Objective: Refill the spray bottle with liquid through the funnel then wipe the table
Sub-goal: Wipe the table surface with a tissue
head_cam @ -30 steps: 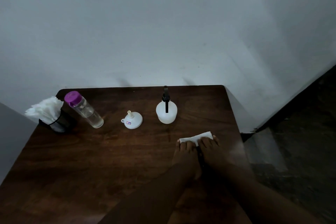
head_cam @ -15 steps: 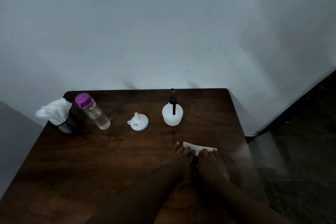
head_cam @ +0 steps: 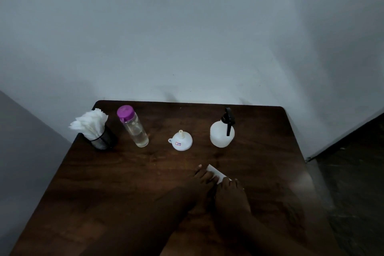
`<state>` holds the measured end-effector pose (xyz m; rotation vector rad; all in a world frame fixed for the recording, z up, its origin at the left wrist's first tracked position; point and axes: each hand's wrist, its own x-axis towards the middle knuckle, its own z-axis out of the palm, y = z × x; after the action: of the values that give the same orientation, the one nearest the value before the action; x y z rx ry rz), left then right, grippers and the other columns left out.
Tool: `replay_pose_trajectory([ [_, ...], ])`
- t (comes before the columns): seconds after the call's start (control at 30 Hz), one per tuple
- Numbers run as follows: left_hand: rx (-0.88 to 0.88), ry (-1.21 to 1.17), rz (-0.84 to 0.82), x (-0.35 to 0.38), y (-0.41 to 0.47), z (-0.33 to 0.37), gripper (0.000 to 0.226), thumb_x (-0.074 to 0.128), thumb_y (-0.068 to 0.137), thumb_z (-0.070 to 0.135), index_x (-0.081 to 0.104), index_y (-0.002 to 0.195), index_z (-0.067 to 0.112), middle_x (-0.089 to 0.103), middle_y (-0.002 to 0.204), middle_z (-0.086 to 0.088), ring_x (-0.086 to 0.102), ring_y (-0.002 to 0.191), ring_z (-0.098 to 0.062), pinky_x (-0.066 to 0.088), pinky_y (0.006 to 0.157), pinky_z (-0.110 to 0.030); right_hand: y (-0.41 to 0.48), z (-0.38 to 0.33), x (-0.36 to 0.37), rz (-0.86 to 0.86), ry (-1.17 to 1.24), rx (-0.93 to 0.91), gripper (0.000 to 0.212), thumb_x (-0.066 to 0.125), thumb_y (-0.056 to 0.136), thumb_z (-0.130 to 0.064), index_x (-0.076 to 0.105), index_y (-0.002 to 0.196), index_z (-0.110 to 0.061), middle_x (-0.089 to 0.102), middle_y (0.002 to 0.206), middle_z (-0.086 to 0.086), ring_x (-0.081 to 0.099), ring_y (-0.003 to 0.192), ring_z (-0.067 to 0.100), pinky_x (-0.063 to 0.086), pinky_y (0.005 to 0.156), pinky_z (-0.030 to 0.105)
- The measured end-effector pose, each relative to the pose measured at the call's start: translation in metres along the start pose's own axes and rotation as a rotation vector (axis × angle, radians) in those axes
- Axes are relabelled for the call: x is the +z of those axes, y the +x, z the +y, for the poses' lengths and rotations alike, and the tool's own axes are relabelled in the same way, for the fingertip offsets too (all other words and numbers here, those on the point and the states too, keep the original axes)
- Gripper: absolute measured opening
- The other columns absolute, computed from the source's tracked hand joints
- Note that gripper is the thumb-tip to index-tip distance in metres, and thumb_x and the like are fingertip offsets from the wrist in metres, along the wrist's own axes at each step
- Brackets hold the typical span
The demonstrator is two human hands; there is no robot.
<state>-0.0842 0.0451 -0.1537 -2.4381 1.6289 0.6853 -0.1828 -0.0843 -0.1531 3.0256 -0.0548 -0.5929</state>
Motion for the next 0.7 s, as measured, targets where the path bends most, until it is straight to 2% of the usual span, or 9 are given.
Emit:
replay_pose_trajectory([
  [0.13,-0.016,-0.034,0.009,0.009,-0.023,-0.027,0.084,0.056,0.097,0.052,0.02,0.16,0.01,0.014,0.168,-0.014,0.004,0.156,-0.031,-0.012,0.123,-0.05,0.012,-0.035,-0.013,-0.032,-0.036,-0.031,0.052,0.037,0.097,-0.036,0.047,0.139,-0.006,0.053,0.131,0.016,0.049,0.12,0.032,0.025,0.114,0.052],
  [0.33,-0.053,-0.045,0.038,0.022,-0.065,-0.063,0.087,0.058,0.095,0.054,0.019,0.161,0.011,0.015,0.168,-0.013,0.005,0.156,-0.03,-0.013,0.122,-0.047,0.028,-0.085,-0.031,-0.079,-0.073,-0.087,0.051,0.039,0.098,-0.032,0.045,0.14,-0.004,0.05,0.135,0.018,0.046,0.125,0.034,0.023,0.117,0.053],
  [0.6,-0.149,-0.106,0.062,0.041,-0.121,-0.111,0.093,0.062,0.092,0.051,0.015,0.161,0.011,0.014,0.168,-0.015,0.005,0.156,-0.032,-0.011,0.124,-0.049,0.056,-0.151,-0.057,-0.098,-0.116,-0.197,0.066,0.045,0.093,-0.044,0.039,0.145,-0.004,0.048,0.139,0.019,0.043,0.13,0.034,0.017,0.118,0.055],
  [0.7,-0.186,-0.12,0.071,0.045,-0.143,-0.129,0.093,0.063,0.09,0.049,0.018,0.161,0.009,0.016,0.167,-0.016,0.006,0.156,-0.032,-0.01,0.124,-0.047,0.072,-0.178,-0.059,-0.081,-0.098,-0.22,0.061,0.047,0.092,-0.043,0.046,0.141,-0.008,0.052,0.136,0.016,0.045,0.127,0.033,0.02,0.117,0.055],
])
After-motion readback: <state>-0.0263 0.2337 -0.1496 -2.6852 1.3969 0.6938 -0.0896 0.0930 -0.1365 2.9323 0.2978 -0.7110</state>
